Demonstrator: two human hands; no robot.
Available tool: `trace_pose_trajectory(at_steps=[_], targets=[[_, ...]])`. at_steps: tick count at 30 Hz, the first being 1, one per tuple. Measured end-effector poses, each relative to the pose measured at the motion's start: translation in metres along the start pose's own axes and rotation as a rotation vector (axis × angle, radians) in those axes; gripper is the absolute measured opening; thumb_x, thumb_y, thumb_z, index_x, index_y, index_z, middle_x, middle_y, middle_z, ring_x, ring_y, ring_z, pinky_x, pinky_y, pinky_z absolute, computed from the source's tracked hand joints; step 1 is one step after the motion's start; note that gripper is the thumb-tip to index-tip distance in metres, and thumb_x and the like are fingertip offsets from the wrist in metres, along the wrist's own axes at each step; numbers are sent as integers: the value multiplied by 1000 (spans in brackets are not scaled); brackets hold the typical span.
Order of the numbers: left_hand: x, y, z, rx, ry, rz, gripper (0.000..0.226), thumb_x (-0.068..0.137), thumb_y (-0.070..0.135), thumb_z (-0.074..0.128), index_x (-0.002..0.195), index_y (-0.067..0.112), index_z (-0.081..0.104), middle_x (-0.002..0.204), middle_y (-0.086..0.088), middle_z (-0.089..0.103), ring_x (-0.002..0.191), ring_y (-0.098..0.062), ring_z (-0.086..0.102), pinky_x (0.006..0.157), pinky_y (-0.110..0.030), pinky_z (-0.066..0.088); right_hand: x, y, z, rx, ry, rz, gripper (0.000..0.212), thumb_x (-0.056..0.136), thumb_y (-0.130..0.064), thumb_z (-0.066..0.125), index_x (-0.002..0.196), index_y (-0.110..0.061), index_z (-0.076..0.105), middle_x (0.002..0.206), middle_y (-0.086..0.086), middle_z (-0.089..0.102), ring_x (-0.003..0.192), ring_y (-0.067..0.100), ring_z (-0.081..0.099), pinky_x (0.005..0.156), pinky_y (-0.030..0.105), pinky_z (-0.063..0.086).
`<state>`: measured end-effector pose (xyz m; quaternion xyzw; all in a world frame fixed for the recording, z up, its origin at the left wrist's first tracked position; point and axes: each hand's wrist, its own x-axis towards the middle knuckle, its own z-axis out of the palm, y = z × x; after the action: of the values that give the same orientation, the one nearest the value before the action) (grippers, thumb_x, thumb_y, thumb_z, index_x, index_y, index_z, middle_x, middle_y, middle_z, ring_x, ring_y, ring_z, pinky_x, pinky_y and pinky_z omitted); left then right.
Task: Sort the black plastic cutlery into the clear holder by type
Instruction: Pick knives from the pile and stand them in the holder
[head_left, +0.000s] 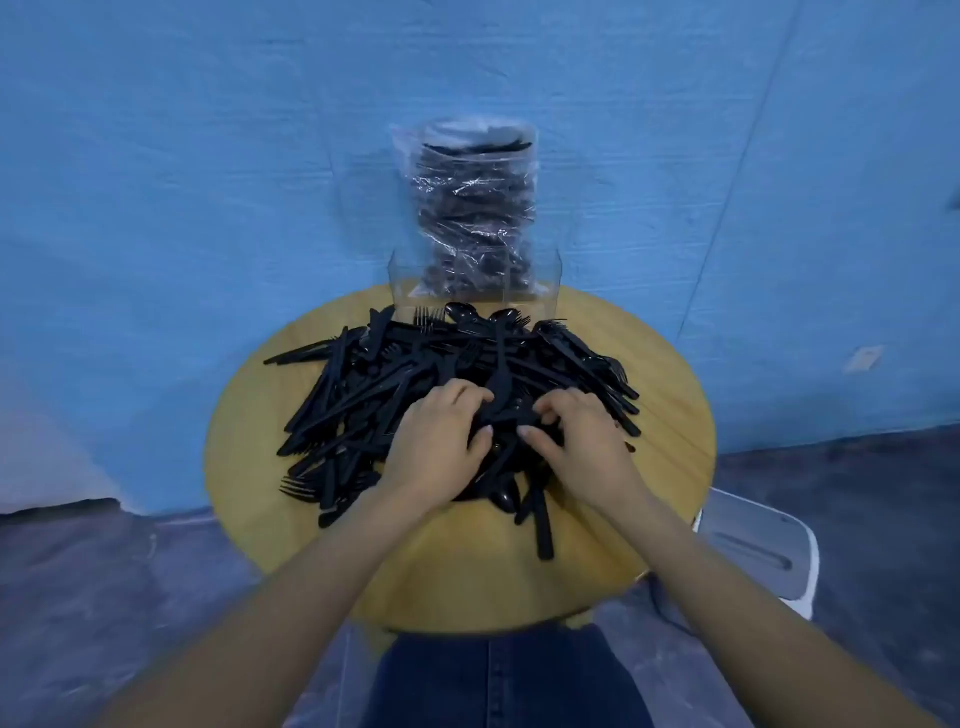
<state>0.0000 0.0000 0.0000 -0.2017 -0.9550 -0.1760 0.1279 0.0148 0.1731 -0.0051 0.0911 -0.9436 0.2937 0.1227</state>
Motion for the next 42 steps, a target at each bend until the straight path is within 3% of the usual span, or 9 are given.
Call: trace_pose_trajectory(at_steps=[5, 8, 11, 14, 18, 27, 34, 38, 42], targets=[[-1, 2, 5, -8, -26, -7, 38, 96, 31, 48, 132, 21, 47, 132, 6, 47, 119, -12, 45, 102, -31, 37, -3, -3, 4, 34, -84, 78, 35, 86, -31, 67, 112, -10, 54, 94, -3, 52, 84, 9, 48, 67, 16, 33], [2, 2, 5, -16, -19, 1, 36, 96, 31, 48, 130, 22, 49, 130, 6, 49, 118, -12, 46, 102, -33, 37, 4, 0, 3, 129, -58, 146, 32, 87, -20, 66, 115, -10, 54, 81, -7, 53, 68, 2, 48, 57, 8, 35], [12, 1, 2, -20, -16, 6, 34, 96, 33, 47, 129, 22, 50, 129, 8, 49, 117, -11, 47, 100, -31, 38, 13, 5, -1, 218, -44, 226, 23, 88, -16, 64, 108, -14, 53, 77, -8, 55, 67, 0, 48, 55, 5, 35], [26, 5, -4, -46, -35, -10, 35, 93, 44, 49, 121, 24, 54, 118, 9, 52, 108, -8, 50, 90, -29, 45, 21, 11, -8, 360, 13, 289, 9, 88, -13, 63, 92, -17, 56, 81, -1, 64, 74, 10, 59, 60, 12, 40], [34, 17, 0, 106, -180, 14, 43, 82, 63, 53, 105, 26, 53, 99, 10, 47, 95, -8, 47, 71, -25, 44, 28, 22, -15, 450, 80, 341, 7, 89, -12, 62, 86, -13, 57, 76, 0, 68, 67, 4, 60, 59, 19, 39], [37, 20, 6, 98, -174, 62, 30, 93, 43, 51, 109, 19, 55, 97, 10, 36, 100, -9, 46, 71, -19, 35, 30, 35, -17, 524, 98, 392, 9, 89, -15, 62, 81, -13, 59, 69, -2, 67, 53, 4, 51, 57, 22, 38], [41, 11, -2, 30, -97, 37, 26, 96, 39, 45, 107, 15, 50, 100, 7, 36, 101, -12, 41, 77, -18, 31, 28, 28, -27, 667, 132, 396, 17, 90, -10, 61, 74, -15, 55, 67, 2, 65, 42, -2, 45, 52, 24, 37], [49, 10, -16, -138, -101, -6, 18, 98, 32, 44, 103, 14, 46, 101, 4, 40, 87, -15, 50, 72, -24, 39, 34, 14, -28, 700, 111, 374, 17, 91, -10, 59, 75, -13, 53, 66, 2, 67, 43, 4, 46, 50, 25, 37], [52, 17, -32, -378, -158, -9, 9, 96, 25, 49, 89, 23, 45, 83, 4, 54, 67, -3, 58, 59, -14, 42, 45, -9, -31, 763, 90, 307, 10, 93, -8, 56, 83, -7, 56, 59, -1, 60, 45, 6, 52, 45, 19, 43]])
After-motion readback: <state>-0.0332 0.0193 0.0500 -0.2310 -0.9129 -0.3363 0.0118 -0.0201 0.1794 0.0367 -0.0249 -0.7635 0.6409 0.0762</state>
